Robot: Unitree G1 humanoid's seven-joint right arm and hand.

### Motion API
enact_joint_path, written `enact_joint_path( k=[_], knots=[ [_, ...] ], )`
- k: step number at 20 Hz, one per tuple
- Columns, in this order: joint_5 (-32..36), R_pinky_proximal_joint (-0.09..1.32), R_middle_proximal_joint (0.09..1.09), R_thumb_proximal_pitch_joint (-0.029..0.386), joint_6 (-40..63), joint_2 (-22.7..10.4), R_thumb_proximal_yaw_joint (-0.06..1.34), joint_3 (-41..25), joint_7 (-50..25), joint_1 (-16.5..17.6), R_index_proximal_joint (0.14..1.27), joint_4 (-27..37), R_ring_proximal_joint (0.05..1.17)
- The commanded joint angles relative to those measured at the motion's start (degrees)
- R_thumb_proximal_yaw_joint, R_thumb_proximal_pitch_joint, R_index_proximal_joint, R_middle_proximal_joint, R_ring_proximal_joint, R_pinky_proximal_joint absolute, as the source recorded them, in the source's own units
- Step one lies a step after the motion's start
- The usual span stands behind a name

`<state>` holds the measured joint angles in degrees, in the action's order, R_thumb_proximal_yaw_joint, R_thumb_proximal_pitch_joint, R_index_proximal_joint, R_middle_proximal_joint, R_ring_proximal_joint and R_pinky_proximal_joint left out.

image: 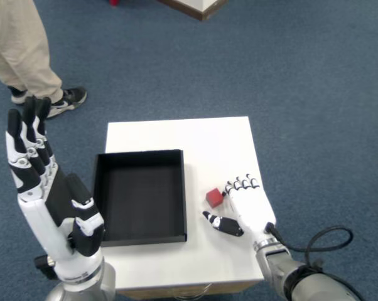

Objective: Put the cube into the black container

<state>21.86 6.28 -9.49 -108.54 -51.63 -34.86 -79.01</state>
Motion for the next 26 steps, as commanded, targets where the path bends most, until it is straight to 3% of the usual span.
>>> enact_joint_path(
  k=[1, 15, 26],
  knots=[
    [0.3, 0.04, 0.3, -0.005, -1.2, -0.5, 0.3, 1.4, -2.9, -3.1, 0.61, 0.3, 0.23],
    [-1.9, 0.12, 0.32, -0.003, -3.1, -0.4, 0.35, 4.3, -8.1, -5.1, 0.65, 3.4, 0.26],
    [-4.6, 0.17, 0.33, -0.002, -3.7, -0.4, 0.4, 6.1, -7.3, -4.7, 0.69, 3.0, 0.28]
  ],
)
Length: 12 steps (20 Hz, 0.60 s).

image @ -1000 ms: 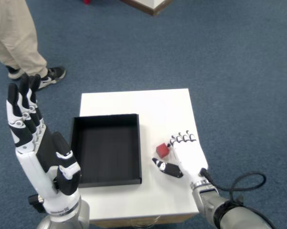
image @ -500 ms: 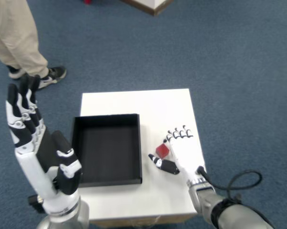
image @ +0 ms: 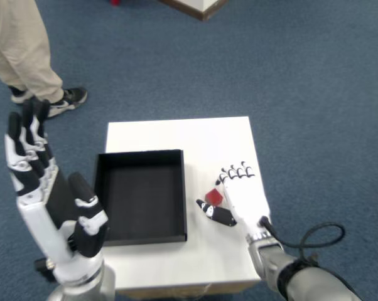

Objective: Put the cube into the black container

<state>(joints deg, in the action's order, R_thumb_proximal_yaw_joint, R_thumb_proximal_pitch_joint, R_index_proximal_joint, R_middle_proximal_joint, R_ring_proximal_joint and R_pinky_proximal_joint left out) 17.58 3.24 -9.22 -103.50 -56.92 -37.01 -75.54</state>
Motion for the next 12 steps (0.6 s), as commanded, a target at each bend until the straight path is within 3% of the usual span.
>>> enact_joint_path(
  k=[1, 12],
  knots=[
    [-0.6, 0.17, 0.33, -0.001, -0.6, -0.7, 0.4, 1.3, -1.8, -2.5, 0.7, -0.6, 0.28],
    [-2.4, 0.17, 0.34, 0.0, 0.2, -0.8, 0.41, 3.2, -0.7, -1.4, 0.73, -2.3, 0.29]
  ],
)
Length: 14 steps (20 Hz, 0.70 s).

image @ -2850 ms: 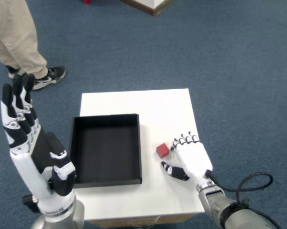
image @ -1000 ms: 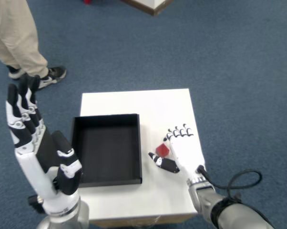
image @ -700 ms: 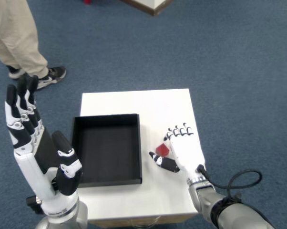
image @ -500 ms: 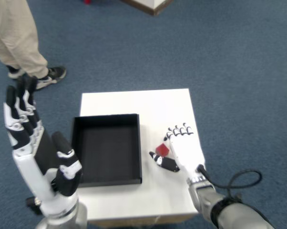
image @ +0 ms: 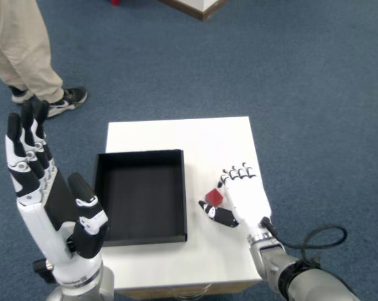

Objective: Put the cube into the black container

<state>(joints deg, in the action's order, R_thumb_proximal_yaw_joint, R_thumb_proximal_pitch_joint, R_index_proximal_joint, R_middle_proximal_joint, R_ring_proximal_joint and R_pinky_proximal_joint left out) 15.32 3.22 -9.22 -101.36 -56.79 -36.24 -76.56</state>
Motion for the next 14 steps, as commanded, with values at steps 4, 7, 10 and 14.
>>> enact_joint_path(
  k=[4, 7, 10, 14],
  knots=[
    [-0.5, 0.17, 0.34, 0.0, 0.6, -0.7, 0.42, 2.0, 1.7, -0.8, 0.74, -2.6, 0.29],
    [-0.8, 0.16, 0.34, -0.001, 0.8, -0.6, 0.42, 2.4, 2.9, -0.4, 0.73, -2.9, 0.28],
    [-1.1, 0.15, 0.34, -0.001, 1.0, -0.6, 0.42, 2.6, 3.0, -0.3, 0.73, -3.0, 0.27],
    [-1.6, 0.13, 0.33, -0.001, 1.2, -0.5, 0.42, 3.0, 2.4, -0.2, 0.72, -2.6, 0.26]
  ],
)
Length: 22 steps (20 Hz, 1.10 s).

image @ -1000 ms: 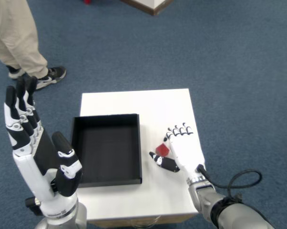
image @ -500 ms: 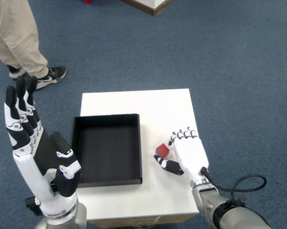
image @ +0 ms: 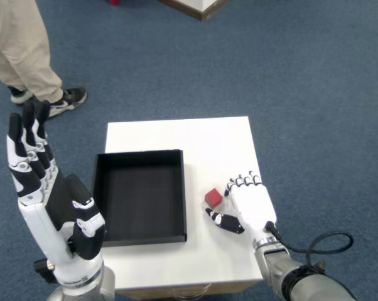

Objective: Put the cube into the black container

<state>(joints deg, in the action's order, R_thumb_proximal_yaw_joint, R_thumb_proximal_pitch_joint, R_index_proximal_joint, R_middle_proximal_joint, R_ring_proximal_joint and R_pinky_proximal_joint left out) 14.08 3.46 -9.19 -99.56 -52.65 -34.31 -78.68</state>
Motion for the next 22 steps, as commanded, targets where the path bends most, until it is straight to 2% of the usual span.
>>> enact_joint_path(
  k=[1, 8, 22],
  knots=[
    [-0.6, 0.13, 0.32, 0.0, 1.0, -0.5, 0.42, 1.4, -2.2, -2.3, 0.72, -0.3, 0.26],
    [-1.4, 0.1, 0.31, 0.004, 0.8, -0.4, 0.41, 2.1, -3.4, -3.4, 0.7, 1.1, 0.24],
    [-4.4, 0.05, 0.28, 0.012, 0.2, -0.2, 0.43, 4.9, -4.5, -2.9, 0.69, 2.3, 0.21]
  ],
)
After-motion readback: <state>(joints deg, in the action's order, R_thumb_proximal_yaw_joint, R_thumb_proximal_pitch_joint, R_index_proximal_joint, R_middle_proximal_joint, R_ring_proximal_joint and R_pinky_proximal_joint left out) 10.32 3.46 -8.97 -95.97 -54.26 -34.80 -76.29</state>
